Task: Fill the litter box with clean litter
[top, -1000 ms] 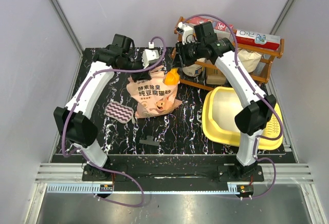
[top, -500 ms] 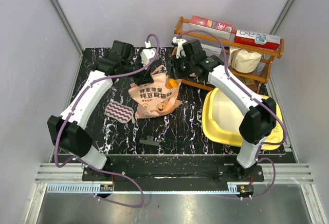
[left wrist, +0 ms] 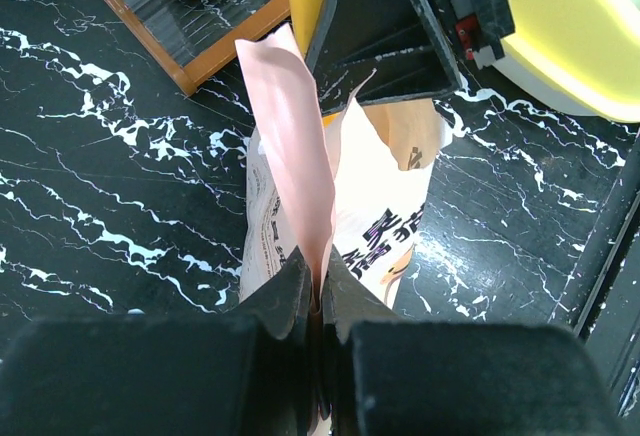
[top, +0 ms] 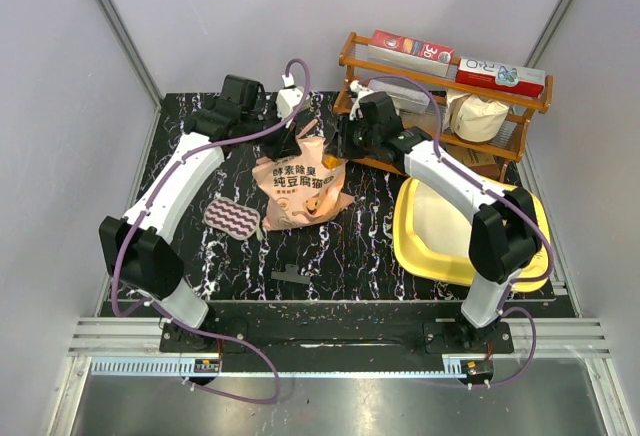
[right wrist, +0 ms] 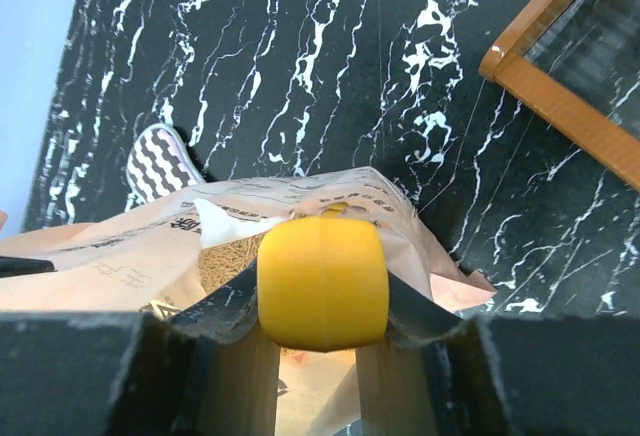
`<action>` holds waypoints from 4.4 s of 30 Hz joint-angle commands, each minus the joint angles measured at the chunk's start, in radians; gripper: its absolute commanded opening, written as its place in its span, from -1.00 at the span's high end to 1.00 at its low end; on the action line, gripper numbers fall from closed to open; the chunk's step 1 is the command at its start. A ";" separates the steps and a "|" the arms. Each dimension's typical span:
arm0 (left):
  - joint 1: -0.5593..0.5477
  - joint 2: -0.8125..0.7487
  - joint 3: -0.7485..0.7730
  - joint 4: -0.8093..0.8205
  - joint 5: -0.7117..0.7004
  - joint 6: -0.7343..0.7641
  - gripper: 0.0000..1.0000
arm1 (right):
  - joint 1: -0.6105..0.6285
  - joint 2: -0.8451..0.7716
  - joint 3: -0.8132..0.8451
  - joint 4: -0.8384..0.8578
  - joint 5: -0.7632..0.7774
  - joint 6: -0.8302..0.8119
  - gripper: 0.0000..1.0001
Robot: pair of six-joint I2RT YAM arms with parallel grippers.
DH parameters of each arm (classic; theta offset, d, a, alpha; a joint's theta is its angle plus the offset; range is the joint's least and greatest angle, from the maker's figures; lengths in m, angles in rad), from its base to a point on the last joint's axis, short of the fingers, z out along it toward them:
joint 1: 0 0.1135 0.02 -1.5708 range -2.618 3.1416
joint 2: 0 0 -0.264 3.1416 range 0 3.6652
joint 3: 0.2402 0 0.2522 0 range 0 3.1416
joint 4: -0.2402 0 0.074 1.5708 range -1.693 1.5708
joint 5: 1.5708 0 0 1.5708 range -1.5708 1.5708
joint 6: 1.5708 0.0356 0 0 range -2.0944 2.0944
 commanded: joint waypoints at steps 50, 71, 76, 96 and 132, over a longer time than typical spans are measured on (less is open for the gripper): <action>-0.042 -0.089 0.074 0.049 -0.070 0.206 1.00 | -0.374 -0.161 -0.383 0.638 -0.609 0.738 1.00; -0.042 -0.076 0.090 0.000 -0.064 0.276 1.00 | -0.445 -0.074 -0.520 0.970 -0.629 1.017 1.00; -0.041 -0.066 0.115 -0.006 -0.074 0.283 1.00 | -0.446 -0.029 -0.517 1.016 -0.645 1.062 1.00; -0.042 -0.075 0.123 -0.014 -0.087 0.295 1.00 | -0.518 -0.135 -0.529 0.944 -0.668 1.034 1.00; -0.042 -0.020 0.178 0.009 0.062 0.247 1.00 | -1.023 -0.690 -0.652 0.133 -0.830 0.585 1.00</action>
